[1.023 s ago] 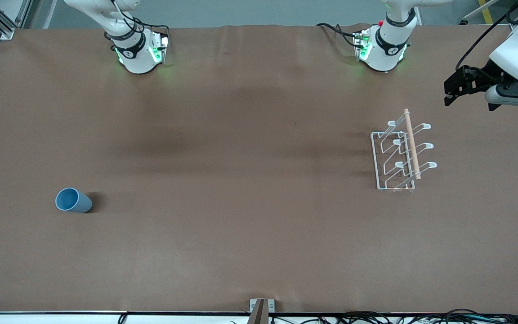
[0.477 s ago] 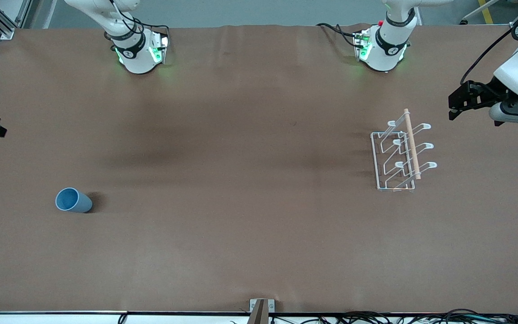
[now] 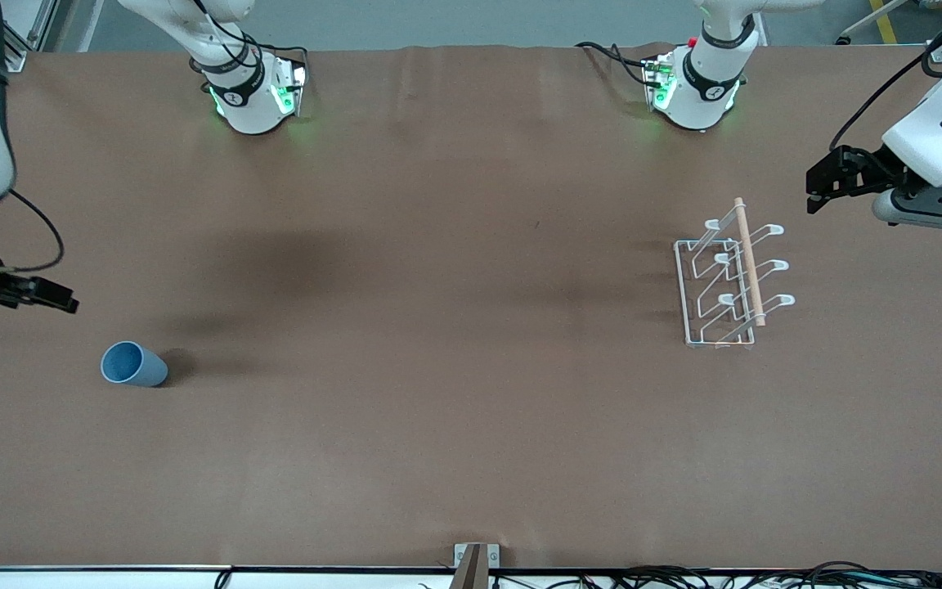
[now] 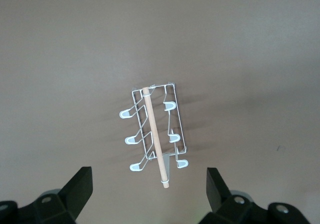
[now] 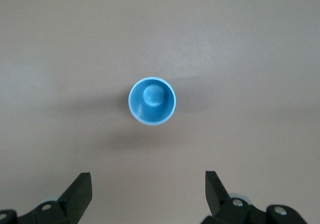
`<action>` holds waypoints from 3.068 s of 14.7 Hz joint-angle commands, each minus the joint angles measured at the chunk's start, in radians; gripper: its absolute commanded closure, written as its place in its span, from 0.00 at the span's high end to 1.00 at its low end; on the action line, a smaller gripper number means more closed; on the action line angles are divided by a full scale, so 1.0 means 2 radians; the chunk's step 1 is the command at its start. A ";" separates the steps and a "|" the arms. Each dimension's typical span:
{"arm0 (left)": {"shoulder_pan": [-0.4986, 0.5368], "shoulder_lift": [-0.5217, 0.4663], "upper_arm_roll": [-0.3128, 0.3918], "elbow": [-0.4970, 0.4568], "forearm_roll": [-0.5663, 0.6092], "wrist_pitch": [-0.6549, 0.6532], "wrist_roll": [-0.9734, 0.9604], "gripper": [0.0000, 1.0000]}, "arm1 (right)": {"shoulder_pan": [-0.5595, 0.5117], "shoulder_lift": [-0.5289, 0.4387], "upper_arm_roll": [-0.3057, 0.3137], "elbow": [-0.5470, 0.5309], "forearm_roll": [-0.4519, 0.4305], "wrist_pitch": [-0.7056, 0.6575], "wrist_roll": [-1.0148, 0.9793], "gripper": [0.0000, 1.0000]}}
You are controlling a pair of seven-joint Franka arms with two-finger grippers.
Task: Hang cup on cup holder
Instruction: 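Grasp the light blue cup by its rim with the right gripper, then lift the cup with the right gripper while the left gripper approaches it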
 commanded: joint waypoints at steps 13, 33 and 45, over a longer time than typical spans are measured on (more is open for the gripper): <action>0.005 0.010 0.002 0.013 -0.016 -0.007 -0.012 1.00 | -0.023 0.140 0.005 -0.015 0.000 0.164 -0.019 0.80; 0.003 0.014 -0.001 0.013 -0.019 -0.007 -0.003 1.00 | 0.029 -0.019 0.078 -0.009 0.179 -0.052 -0.021 0.02; -0.019 0.048 -0.139 0.018 -0.058 0.093 0.010 1.00 | 0.120 -0.022 0.078 -0.019 0.498 -0.127 -0.023 0.01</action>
